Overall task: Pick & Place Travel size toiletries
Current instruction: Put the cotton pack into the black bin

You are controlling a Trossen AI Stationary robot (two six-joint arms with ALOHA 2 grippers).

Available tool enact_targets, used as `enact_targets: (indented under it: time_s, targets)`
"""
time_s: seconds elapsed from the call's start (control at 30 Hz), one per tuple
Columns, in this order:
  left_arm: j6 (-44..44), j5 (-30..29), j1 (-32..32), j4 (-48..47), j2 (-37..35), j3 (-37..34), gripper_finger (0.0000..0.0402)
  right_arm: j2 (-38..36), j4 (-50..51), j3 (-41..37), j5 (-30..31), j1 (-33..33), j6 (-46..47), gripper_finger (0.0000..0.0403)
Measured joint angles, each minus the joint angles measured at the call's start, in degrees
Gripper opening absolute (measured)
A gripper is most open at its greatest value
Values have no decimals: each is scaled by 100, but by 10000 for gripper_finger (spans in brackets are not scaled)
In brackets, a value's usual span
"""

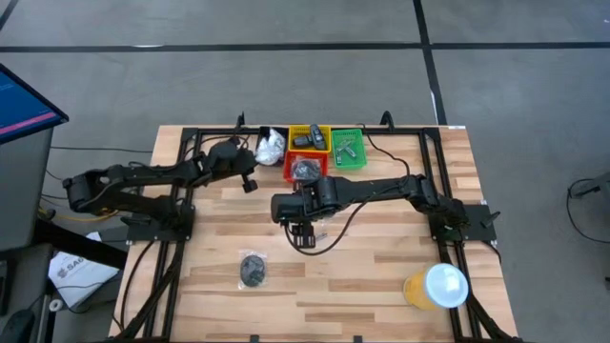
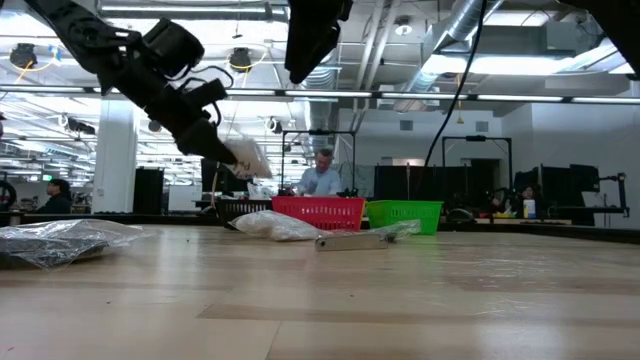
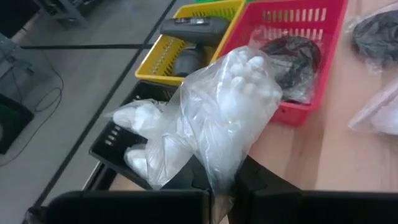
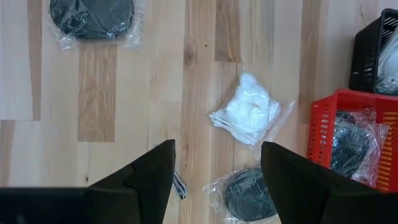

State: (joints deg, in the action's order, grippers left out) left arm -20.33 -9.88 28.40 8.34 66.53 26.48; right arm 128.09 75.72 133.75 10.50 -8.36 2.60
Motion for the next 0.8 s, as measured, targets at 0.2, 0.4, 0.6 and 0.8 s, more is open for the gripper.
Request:
enact_targets:
  time_s: [0.2, 0.4, 0.6, 0.8]
  targets:
    - [2, 432, 340, 5, 554, 30, 5, 0, -31, -2, -2, -2, -1, 225]
    - [4, 429, 516, -1, 1170, 365, 5, 0, -115, -4, -2, 0, -20, 225]
    - [-16, 674, 514, -40, 1587, 721, 5, 0, -115, -4, -2, -2, -20, 225]
    - [-20, 668, 544, -100, 1685, 761, 7, 0, -117, -4, -2, -2, -20, 225]
